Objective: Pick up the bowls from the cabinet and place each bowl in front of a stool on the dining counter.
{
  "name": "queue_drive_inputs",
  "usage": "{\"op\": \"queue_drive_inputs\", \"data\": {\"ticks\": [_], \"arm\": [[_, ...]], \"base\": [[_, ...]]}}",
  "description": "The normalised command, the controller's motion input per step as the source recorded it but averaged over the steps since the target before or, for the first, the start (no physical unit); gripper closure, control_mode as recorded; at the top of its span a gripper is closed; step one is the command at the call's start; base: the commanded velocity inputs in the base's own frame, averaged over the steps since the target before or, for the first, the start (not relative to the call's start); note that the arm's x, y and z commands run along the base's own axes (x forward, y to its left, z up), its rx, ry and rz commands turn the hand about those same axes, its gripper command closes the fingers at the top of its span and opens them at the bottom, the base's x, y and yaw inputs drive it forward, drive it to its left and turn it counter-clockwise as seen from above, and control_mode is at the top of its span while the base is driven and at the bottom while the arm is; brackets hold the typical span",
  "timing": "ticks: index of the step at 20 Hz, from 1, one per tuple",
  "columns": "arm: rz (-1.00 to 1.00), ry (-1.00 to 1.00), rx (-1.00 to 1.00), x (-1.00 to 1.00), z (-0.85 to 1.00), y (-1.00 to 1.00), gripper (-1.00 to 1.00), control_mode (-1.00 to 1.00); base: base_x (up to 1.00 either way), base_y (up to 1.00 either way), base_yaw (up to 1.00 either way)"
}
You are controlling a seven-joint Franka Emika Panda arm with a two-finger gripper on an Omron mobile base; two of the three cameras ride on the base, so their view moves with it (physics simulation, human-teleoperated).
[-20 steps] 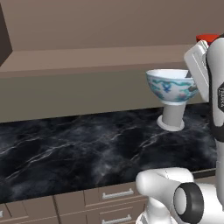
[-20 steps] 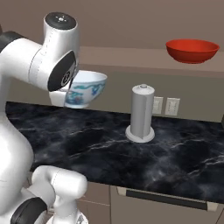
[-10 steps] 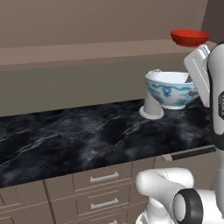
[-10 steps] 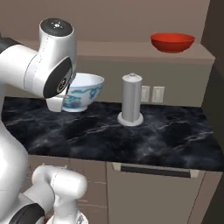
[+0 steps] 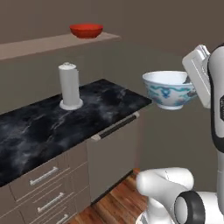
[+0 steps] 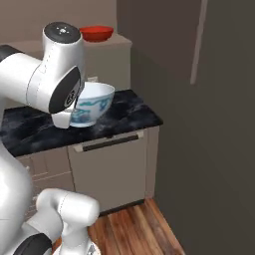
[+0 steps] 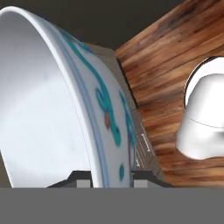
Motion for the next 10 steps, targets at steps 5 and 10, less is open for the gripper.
{"op": "queue_drive_inputs", "data": {"ticks": [5, 10], "arm": [[0.0, 0.0, 0.0, 0.0, 0.0, 0.0, 1.0, 1.0], [0.0, 0.0, 0.0, 0.0, 0.0, 0.0, 1.0, 1.0]], "base": [[-0.39, 0.0, -0.99], [-0.51, 0.0, -0.97]]}}
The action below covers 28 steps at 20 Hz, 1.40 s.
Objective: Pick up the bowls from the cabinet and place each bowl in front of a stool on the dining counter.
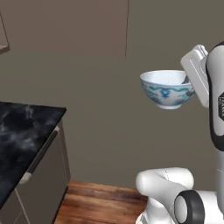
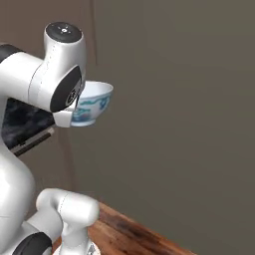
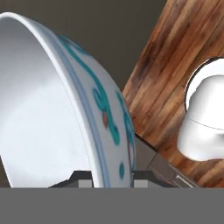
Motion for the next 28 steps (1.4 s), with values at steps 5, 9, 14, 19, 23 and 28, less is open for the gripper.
{"op": "queue_drive_inputs", "data": {"ticks": [5, 9, 14, 19, 23, 28], "arm": [[0.0, 0.0, 0.0, 0.0, 0.0, 0.0, 1.0, 1.0], [0.0, 0.0, 0.0, 0.0, 0.0, 0.0, 1.0, 1.0], [0.0, 0.0, 0.0, 0.0, 0.0, 0.0, 1.0, 1.0], [0.0, 0.0, 0.0, 0.0, 0.0, 0.0, 1.0, 1.0], [0.0, 0.0, 0.0, 0.0, 0.0, 0.0, 1.0, 1.0], [0.0, 0.0, 0.0, 0.0, 0.0, 0.0, 1.0, 1.0]], "base": [[-0.97, 0.0, -0.82], [-0.99, 0.0, -0.8], [-0.4, 0.03, -0.97], [-0.03, 0.0, -1.0], [0.0, 0.0, -1.0], [0.01, 0.0, -0.96]]}}
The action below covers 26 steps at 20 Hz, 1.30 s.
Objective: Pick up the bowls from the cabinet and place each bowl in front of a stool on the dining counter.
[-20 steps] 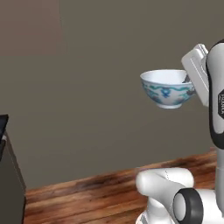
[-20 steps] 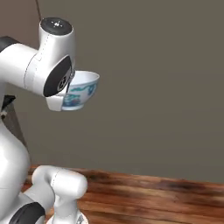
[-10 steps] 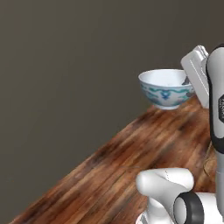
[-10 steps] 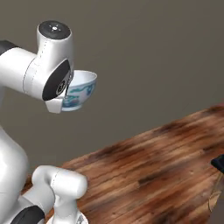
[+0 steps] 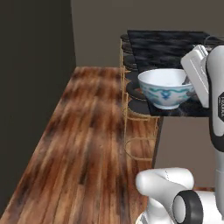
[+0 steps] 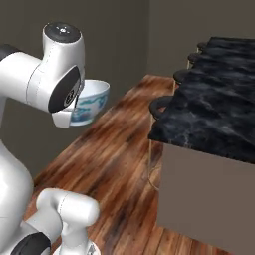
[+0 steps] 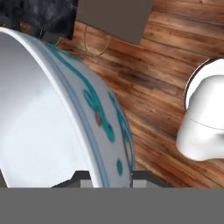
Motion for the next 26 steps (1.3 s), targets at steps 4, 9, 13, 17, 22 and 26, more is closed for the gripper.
{"op": "queue_drive_inputs", "data": {"ticks": [4, 9, 13, 17, 22, 26], "arm": [[0.0, 0.0, 0.0, 0.0, 0.0, 0.0, 1.0, 1.0], [0.0, 0.0, 0.0, 0.0, 0.0, 0.0, 1.0, 1.0], [0.0, 0.0, 0.0, 0.0, 0.0, 0.0, 1.0, 1.0], [0.0, 0.0, 0.0, 0.0, 0.0, 0.0, 1.0, 1.0], [0.0, 0.0, 0.0, 0.0, 0.0, 0.0, 1.0, 1.0], [0.0, 0.0, 0.0, 0.0, 0.0, 0.0, 1.0, 1.0]], "base": [[0.5, 0.22, -0.68], [0.87, 0.99, -0.38], [0.69, 1.0, -0.39], [0.51, 0.73, -0.59], [0.35, 0.77, -0.64], [0.47, 0.8, -0.67]]}}
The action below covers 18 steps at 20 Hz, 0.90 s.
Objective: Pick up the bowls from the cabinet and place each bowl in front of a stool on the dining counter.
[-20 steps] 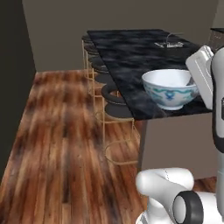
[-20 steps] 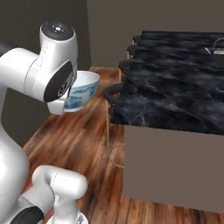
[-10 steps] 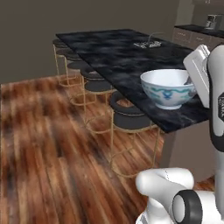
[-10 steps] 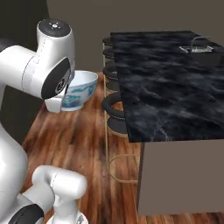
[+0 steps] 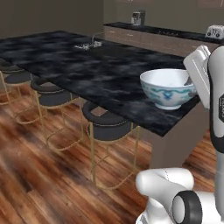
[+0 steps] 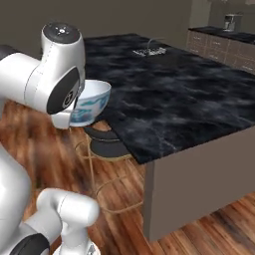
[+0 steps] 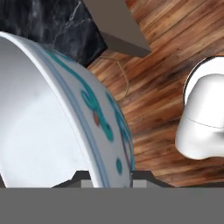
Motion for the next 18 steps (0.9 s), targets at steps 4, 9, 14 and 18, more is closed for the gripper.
{"op": "queue_drive_inputs", "data": {"ticks": [4, 9, 14, 18], "arm": [[0.0, 0.0, 0.0, 0.0, 0.0, 0.0, 1.0, 1.0], [0.0, 0.0, 0.0, 0.0, 0.0, 0.0, 1.0, 1.0], [0.0, 0.0, 0.0, 0.0, 0.0, 0.0, 1.0, 1.0], [0.0, 0.0, 0.0, 0.0, 0.0, 0.0, 1.0, 1.0]], "base": [[0.66, 0.94, -0.6], [0.54, 0.94, -0.59], [0.13, 0.82, -0.59], [0.0, 0.73, -0.53]]}}
